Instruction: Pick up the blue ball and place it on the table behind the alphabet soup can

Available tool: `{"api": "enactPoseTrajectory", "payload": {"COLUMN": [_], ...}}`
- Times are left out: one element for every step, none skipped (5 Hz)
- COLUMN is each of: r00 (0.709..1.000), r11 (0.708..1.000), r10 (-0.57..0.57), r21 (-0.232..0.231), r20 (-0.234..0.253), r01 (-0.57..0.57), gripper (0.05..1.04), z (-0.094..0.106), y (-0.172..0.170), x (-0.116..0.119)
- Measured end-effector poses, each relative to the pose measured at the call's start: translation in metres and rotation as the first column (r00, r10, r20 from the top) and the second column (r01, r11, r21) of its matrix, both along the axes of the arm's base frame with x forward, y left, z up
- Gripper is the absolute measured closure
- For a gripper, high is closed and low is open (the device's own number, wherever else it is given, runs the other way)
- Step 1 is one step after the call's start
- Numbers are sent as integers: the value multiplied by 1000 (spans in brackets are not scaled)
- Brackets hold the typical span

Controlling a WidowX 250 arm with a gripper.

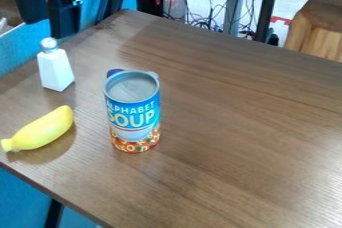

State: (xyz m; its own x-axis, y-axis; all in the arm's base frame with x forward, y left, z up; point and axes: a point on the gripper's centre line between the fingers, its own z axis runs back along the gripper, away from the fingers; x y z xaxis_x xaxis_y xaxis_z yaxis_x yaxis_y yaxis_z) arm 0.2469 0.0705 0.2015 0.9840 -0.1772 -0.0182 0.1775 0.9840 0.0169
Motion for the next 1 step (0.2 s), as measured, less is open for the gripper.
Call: {"api": "enactPoseTrajectory", "payload": {"r00": [1000], "r11": [1000], "r10": [0], "r21": [0], "r20": [0], "r01": [0], "gripper": [85], "z": [0], "y": [0], "x": [0]}}
